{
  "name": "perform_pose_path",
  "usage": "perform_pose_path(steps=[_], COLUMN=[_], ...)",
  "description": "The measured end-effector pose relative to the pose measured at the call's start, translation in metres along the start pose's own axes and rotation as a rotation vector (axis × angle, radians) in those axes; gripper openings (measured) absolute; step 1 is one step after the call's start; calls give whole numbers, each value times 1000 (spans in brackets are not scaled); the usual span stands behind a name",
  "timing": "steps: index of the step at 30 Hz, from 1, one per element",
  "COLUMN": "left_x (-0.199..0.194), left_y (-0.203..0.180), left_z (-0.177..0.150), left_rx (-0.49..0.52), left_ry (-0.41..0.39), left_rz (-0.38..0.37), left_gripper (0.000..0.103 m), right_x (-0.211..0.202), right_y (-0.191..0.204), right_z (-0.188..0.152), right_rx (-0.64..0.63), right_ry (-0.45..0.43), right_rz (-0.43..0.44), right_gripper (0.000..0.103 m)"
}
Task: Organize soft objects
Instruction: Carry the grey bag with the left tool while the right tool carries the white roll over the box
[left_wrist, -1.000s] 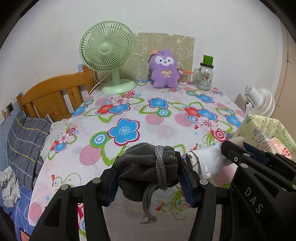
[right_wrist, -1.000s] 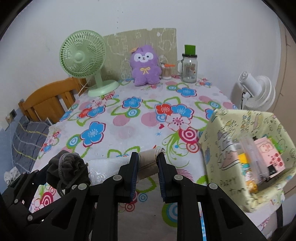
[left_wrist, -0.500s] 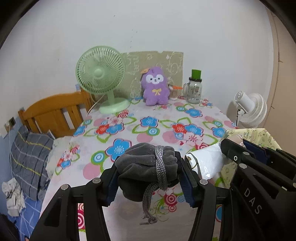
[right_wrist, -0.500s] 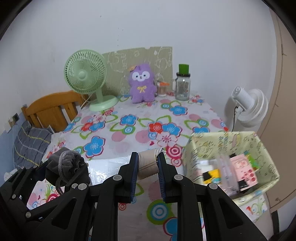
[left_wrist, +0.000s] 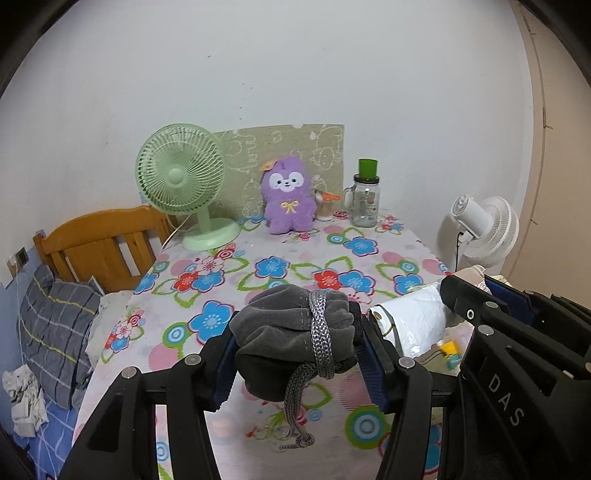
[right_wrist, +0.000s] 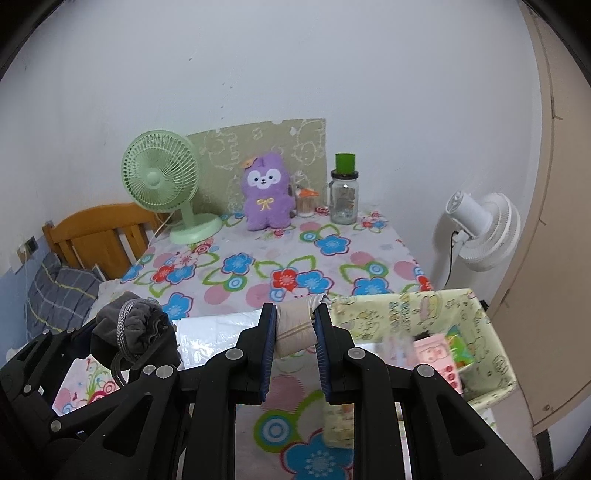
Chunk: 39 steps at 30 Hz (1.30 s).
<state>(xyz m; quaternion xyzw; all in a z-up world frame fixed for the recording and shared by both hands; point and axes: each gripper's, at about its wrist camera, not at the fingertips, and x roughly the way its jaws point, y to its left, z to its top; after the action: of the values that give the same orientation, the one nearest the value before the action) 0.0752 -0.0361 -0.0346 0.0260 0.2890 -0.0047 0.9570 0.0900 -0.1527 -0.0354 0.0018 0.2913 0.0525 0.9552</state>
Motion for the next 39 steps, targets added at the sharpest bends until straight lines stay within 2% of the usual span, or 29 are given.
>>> perform_pose_path(steps=[12,25,39], left_x=[6,27,68], left_y=[-53,-96,-137], left_z=[8,8,-2], left_rx=[35,65,114], left_ry=[5,35,132], left_rz=[-62,-103,-142], left_gripper=[59,59,59], right_x=[-7,5,28], right_y=[-58,-107,-146], right_z=[2,-2,-7], right_rx=[32,69,119], right_ry=[-11,14,54], right_rz=[-54,-90,-120], right_gripper=[23,23,23])
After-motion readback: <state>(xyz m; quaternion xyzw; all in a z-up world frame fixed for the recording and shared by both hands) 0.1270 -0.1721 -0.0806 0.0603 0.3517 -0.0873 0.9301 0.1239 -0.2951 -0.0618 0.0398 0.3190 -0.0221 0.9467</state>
